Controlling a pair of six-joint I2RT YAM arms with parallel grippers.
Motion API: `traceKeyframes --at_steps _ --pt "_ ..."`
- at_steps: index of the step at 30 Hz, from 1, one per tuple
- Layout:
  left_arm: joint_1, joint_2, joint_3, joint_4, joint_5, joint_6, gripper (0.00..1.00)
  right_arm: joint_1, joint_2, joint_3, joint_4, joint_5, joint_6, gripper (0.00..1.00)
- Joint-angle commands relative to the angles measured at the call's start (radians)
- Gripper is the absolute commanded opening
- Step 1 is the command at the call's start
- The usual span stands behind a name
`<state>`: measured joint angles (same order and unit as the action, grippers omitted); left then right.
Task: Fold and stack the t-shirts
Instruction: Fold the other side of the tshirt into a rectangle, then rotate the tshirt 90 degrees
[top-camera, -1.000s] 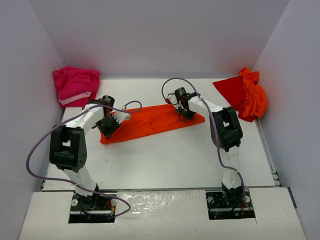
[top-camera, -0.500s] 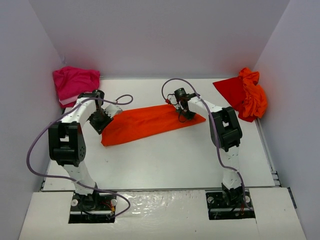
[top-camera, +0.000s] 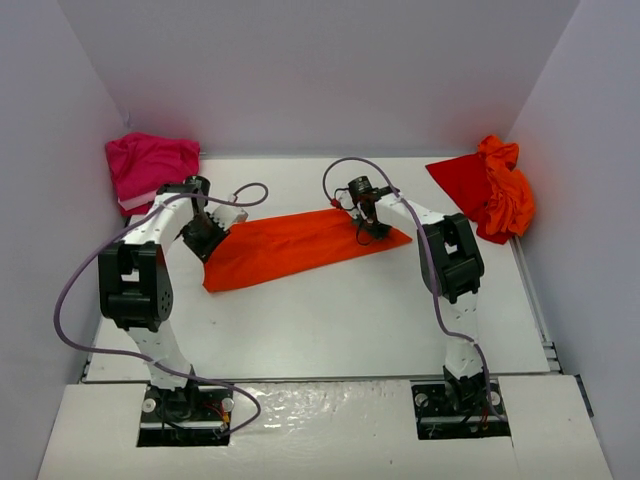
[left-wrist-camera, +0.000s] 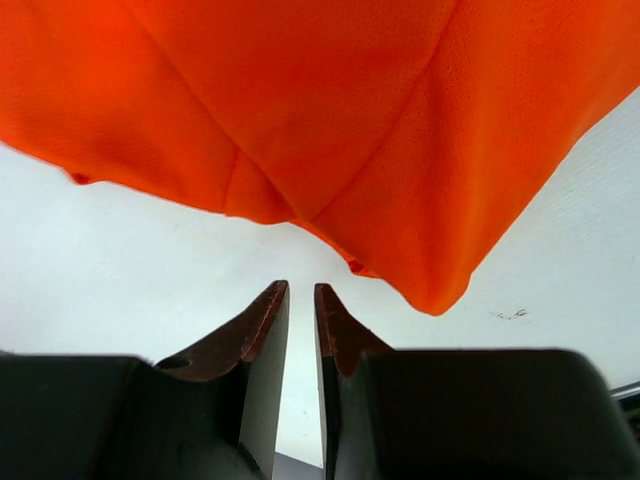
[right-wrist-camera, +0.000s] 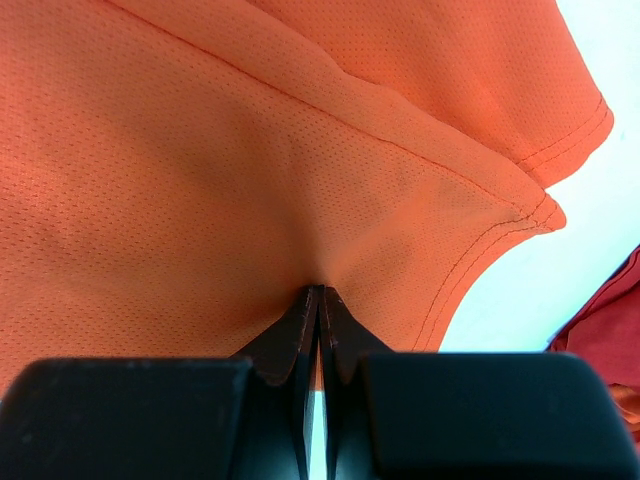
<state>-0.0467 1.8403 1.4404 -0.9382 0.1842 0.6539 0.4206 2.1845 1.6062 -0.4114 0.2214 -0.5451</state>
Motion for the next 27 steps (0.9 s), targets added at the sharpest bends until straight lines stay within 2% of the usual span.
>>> traceKeyframes --at_steps 1,4,11,17,19,21,27 --pt "-0.001 -0.118 0.055 0.016 0.052 -0.018 0.14 0.004 -0.033 0.003 -0.046 -0.005 0.020 0.01" --pt "-0.006 -0.137 0.052 0.001 0.094 -0.027 0.13 0.006 -0.062 0.003 -0.047 -0.002 0.032 0.04" --pt "-0.095 -0.167 0.002 -0.012 0.119 -0.026 0.12 0.007 -0.153 0.015 -0.058 -0.011 0.057 0.20" --pt "-0.113 -0.107 -0.010 0.018 0.130 -0.053 0.09 0.000 -0.171 0.034 -0.062 0.007 0.049 0.15" --pt "-0.123 -0.082 -0.021 0.024 0.124 -0.060 0.04 -0.006 -0.158 0.047 -0.061 0.009 0.047 0.14" --pt "-0.128 -0.066 -0.036 0.032 0.114 -0.064 0.00 -0.018 -0.130 0.070 -0.061 0.000 0.045 0.11" --pt "-0.131 -0.041 -0.088 0.072 0.115 -0.077 0.00 -0.041 -0.001 0.170 -0.065 -0.005 0.043 0.07"
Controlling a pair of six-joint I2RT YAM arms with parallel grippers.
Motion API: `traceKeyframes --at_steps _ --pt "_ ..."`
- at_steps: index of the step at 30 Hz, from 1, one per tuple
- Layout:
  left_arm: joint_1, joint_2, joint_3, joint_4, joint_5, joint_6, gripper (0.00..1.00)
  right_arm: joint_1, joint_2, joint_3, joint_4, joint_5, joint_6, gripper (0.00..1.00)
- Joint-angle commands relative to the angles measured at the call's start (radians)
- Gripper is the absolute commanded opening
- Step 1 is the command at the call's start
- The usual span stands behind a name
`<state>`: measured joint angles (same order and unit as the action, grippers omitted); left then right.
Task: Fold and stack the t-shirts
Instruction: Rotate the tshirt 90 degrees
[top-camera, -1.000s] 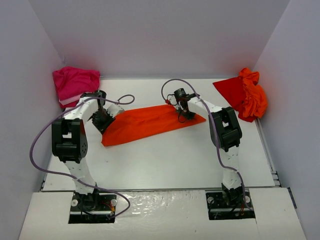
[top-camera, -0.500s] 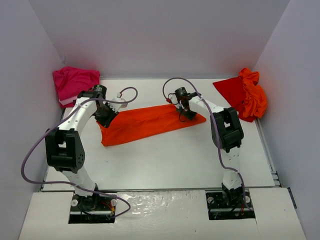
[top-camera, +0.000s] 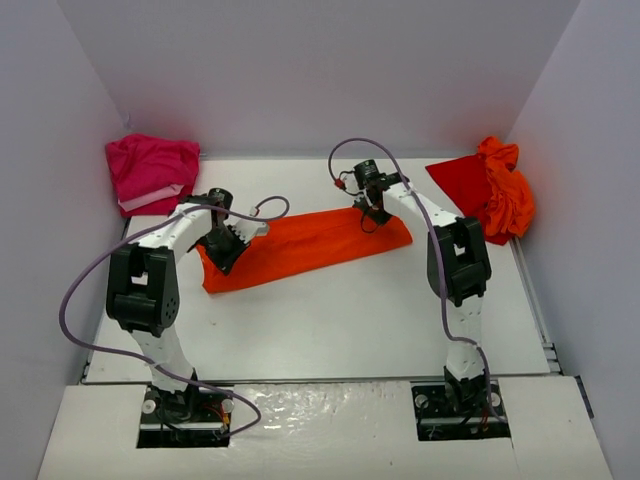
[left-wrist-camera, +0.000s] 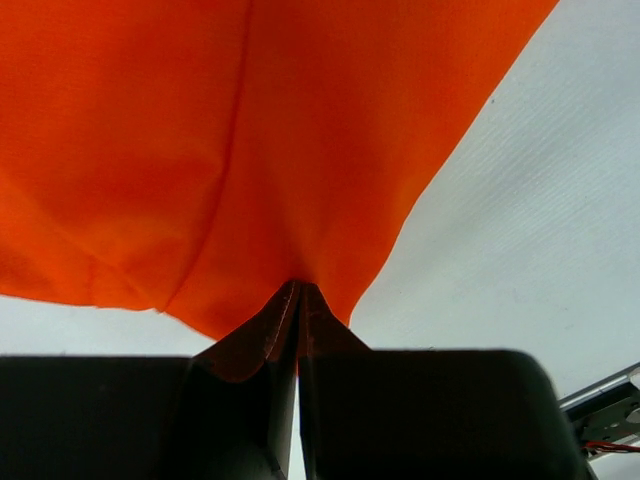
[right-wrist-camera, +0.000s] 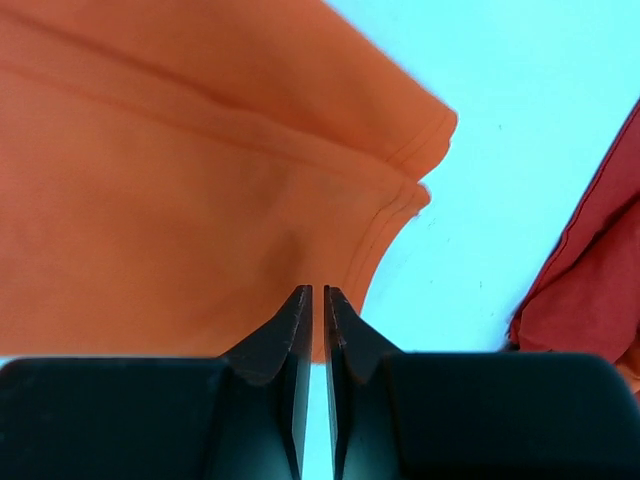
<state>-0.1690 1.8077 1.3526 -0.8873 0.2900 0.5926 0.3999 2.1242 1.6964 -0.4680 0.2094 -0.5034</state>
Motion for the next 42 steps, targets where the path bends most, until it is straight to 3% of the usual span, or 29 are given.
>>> traceKeyframes --at_steps 1,12,19,26,31,35,42 --pt "-0.009 -0.002 -0.001 0.020 0.008 -0.017 0.00 -0.021 0.080 0.096 -0.009 0.007 -0.002 0.06" --pt "0.004 0.109 0.019 -0.031 -0.038 0.007 0.00 -0.019 0.175 0.077 -0.088 -0.035 -0.055 0.06" --pt "0.012 0.148 0.042 0.017 -0.085 -0.061 0.00 -0.011 0.153 -0.085 -0.206 -0.092 -0.157 0.07" --pt "0.005 0.218 0.130 0.037 -0.139 -0.125 0.00 0.090 0.081 -0.326 -0.230 -0.065 -0.191 0.07" --pt "-0.018 0.307 0.297 -0.021 -0.188 -0.140 0.00 0.215 0.037 -0.393 -0.240 -0.048 -0.180 0.07" --pt "-0.030 0.398 0.530 -0.114 -0.205 -0.165 0.00 0.353 0.006 -0.394 -0.272 -0.103 -0.163 0.07" --pt "-0.064 0.564 0.796 -0.182 -0.309 -0.174 0.00 0.601 0.017 -0.375 -0.315 -0.189 -0.134 0.07"
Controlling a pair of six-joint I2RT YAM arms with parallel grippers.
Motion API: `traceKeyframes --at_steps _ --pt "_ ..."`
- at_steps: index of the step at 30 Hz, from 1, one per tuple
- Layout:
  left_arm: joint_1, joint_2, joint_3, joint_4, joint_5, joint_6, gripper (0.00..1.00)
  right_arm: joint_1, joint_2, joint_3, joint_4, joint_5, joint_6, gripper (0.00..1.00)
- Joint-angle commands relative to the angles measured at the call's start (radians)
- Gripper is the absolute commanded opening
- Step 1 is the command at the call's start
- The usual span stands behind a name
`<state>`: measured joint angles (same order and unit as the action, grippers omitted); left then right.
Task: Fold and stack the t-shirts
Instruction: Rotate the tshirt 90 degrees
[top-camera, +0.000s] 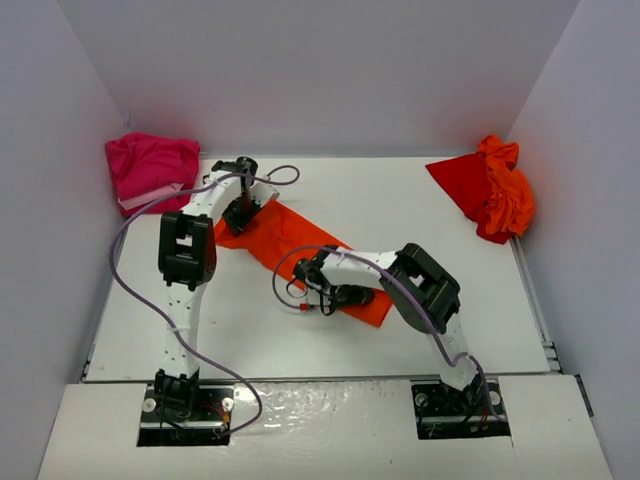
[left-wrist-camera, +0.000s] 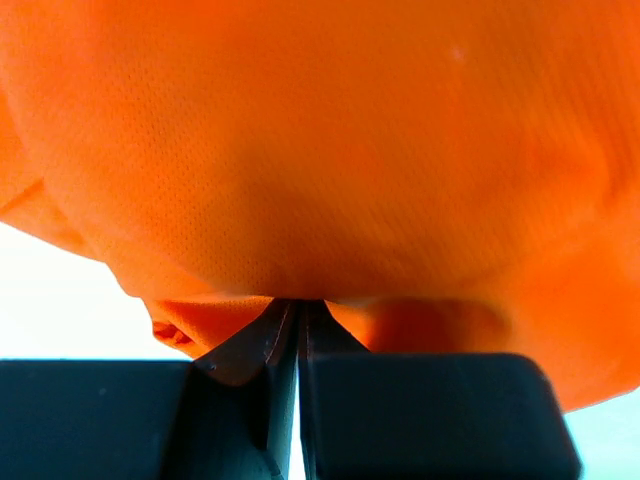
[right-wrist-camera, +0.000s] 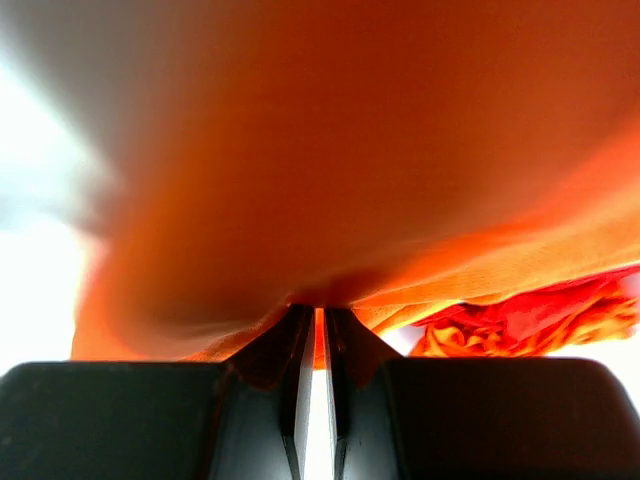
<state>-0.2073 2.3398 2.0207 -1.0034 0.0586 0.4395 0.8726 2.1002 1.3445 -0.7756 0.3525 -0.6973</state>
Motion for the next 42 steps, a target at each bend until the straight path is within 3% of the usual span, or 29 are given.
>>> traceKeyframes --at_steps 1,6,14,23,30,33,39,42 --pt "-0.027 0.044 0.146 -0.062 -0.094 -0.020 0.00 0.158 0.042 -0.019 -0.011 -0.337 0.062 0.07" --pt "-0.024 0.087 0.196 -0.002 -0.192 0.001 0.00 0.276 0.055 0.022 -0.037 -0.417 0.067 0.07" --pt "-0.006 0.178 0.418 -0.007 -0.314 0.042 0.00 0.442 0.109 0.133 -0.070 -0.514 0.062 0.07" --pt "-0.006 0.196 0.553 0.034 -0.372 0.025 0.00 0.501 0.161 0.278 -0.060 -0.456 0.061 0.11" --pt "0.029 -0.025 0.411 0.099 -0.321 -0.021 0.00 0.453 0.114 0.306 -0.060 -0.194 0.096 0.24" --pt "0.045 -0.157 0.318 0.117 -0.273 -0.040 0.00 0.424 0.008 0.318 -0.079 -0.153 0.102 0.33" --pt "0.056 -0.338 0.133 0.084 -0.209 -0.027 0.02 0.392 -0.183 0.312 -0.110 -0.079 0.103 0.39" --pt "0.054 -0.399 0.015 0.106 -0.182 -0.011 0.02 0.292 -0.261 0.313 -0.106 -0.072 0.087 0.39"
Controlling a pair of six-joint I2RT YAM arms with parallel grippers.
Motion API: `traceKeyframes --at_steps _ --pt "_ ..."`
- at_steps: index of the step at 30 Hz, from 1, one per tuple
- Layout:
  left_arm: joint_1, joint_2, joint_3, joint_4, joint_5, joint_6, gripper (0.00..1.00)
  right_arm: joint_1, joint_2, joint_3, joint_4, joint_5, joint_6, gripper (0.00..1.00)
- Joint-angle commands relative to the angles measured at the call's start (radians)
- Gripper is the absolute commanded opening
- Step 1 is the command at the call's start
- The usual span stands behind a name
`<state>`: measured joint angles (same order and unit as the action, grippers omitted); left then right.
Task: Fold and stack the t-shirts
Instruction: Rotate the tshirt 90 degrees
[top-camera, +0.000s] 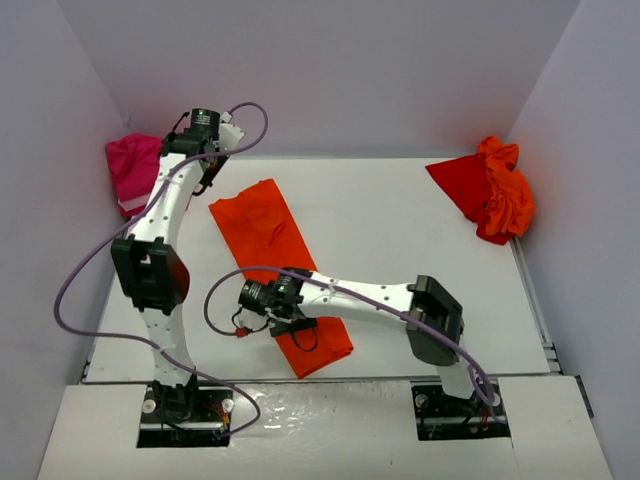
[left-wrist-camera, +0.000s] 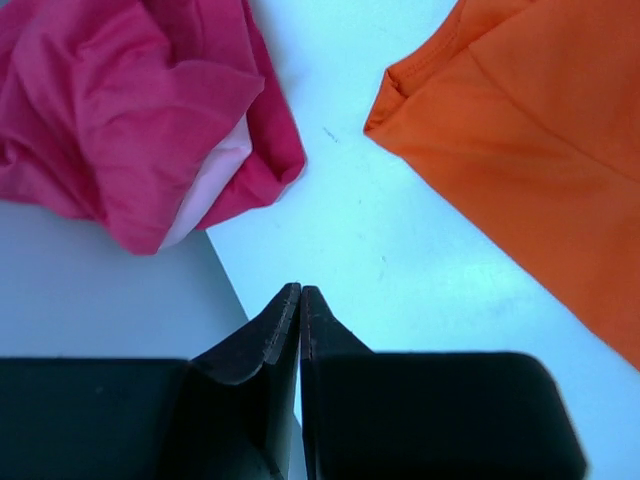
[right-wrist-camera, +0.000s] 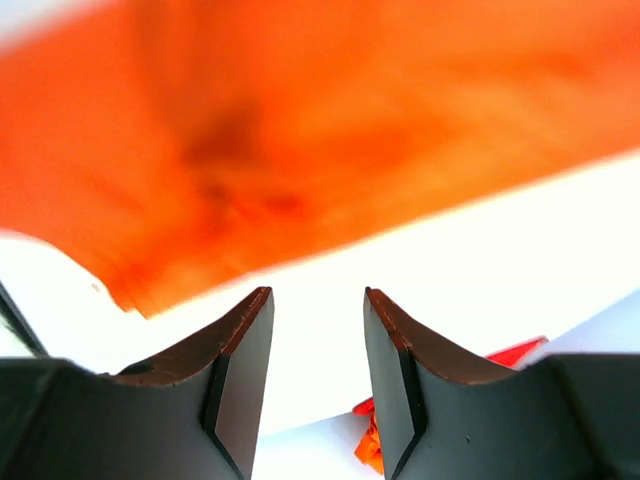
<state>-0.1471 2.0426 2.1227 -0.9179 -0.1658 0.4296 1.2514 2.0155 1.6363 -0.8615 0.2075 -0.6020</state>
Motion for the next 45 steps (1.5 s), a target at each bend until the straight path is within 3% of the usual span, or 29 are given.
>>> traceKeyframes --at_steps 1,6,10,14,32,45 --pt "-0.006 -0.123 -0.130 0.033 0.044 0.003 0.02 -0.130 -0.190 0.019 -0.014 0.073 -0.014 0.39" --pt "-0.012 -0.107 -0.248 0.033 0.085 -0.013 0.01 -0.238 -0.211 -0.008 0.033 0.058 -0.046 0.37" --pt "-0.023 -0.057 -0.291 0.057 0.089 -0.012 0.00 -0.286 -0.205 -0.051 0.066 0.066 -0.047 0.29" --pt "-0.022 0.001 -0.292 0.053 0.087 -0.007 0.00 -0.310 -0.213 -0.082 0.083 0.043 -0.033 0.00" --pt "-0.054 0.386 -0.059 0.001 -0.029 0.022 0.00 -0.358 -0.273 -0.179 0.109 0.005 -0.007 0.00" --pt "-0.186 0.606 0.380 -0.054 -0.017 0.159 0.01 -0.362 -0.180 -0.188 0.130 -0.164 -0.026 0.00"
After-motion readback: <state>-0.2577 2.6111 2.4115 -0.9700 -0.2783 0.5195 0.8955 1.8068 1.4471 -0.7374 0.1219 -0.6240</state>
